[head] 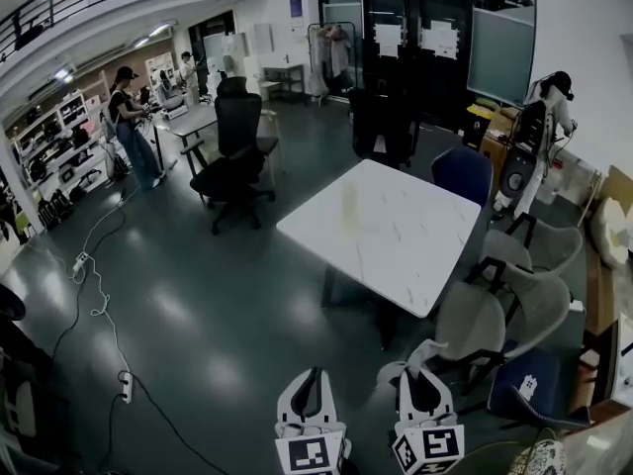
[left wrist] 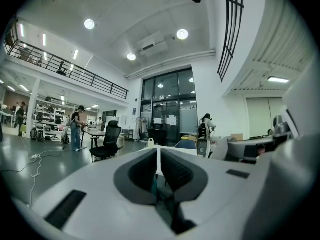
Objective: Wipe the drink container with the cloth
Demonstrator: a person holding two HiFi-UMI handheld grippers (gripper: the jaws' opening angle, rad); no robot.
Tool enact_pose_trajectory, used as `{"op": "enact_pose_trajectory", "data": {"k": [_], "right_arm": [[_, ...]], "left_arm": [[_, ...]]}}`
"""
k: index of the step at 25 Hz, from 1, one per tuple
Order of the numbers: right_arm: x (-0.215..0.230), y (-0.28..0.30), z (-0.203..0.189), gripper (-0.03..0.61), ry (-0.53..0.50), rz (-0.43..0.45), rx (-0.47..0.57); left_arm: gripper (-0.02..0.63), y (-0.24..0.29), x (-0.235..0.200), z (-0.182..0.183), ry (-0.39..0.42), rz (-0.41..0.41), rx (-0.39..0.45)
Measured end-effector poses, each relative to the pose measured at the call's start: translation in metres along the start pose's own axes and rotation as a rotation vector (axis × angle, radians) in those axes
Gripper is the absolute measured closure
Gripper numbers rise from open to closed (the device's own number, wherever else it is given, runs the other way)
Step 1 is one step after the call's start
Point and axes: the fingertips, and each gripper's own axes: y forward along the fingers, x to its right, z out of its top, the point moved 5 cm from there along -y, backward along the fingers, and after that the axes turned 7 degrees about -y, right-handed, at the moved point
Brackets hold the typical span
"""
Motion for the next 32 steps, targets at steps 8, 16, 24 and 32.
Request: {"op": "enact_pose_trajectory", "data": {"k": [8,16,24,32], "right_arm": [[-0.013,0.087,0.009,0.522,-0.004,-0.013,0.017],[-0.007,0.148,0.004,0.522,-0.013,-0.001,-0.032],[0.011,0.24,0.01,0.522,-0.033,0.078,-0.041],[0.059,0.339,0.031,0.522,-0.053,0.128,-0.037]], "left_arm": [[0.583,0.074,-0.048,0.019,0.031,-0.023,0.025],[0.583,0.128,-0.066,0.018,-0.002,-0.037,-0.001],[0.583,0.209,-0.082,0.026,-0.005,-0.008,-0.009],[0.583,0.313,-0.076,0.051,0.005,0.005,0.018]]}}
